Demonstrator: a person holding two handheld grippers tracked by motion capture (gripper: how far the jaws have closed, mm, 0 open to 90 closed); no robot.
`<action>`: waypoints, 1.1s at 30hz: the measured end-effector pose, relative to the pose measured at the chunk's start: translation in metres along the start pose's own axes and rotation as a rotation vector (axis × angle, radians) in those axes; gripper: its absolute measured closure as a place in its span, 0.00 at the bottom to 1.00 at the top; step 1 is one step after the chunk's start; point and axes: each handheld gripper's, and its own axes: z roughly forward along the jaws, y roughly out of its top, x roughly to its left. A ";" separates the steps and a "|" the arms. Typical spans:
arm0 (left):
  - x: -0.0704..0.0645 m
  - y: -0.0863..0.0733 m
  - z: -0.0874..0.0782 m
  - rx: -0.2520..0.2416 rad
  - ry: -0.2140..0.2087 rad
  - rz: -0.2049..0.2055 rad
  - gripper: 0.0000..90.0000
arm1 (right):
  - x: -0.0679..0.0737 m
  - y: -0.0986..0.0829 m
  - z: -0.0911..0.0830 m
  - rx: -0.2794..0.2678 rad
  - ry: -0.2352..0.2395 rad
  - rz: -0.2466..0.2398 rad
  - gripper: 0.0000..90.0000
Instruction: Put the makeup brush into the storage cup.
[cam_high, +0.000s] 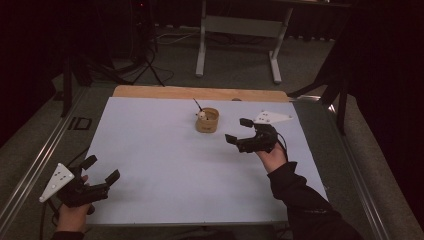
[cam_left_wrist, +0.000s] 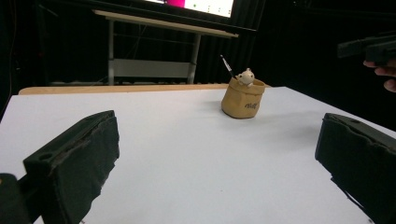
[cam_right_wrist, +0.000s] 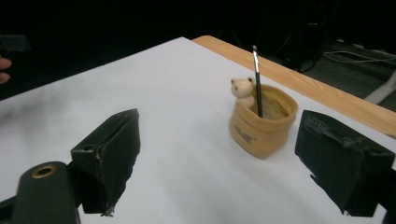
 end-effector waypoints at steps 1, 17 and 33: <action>0.000 0.000 0.000 0.001 0.000 0.001 0.00 | 0.000 -0.002 -0.002 0.001 0.003 0.004 0.16; -0.002 0.000 0.002 0.010 -0.009 0.006 0.00 | 0.008 -0.036 -0.035 -0.021 0.006 0.039 0.16; -0.003 0.001 0.004 0.016 -0.027 0.009 0.00 | 0.003 -0.075 -0.048 0.039 0.013 0.055 0.16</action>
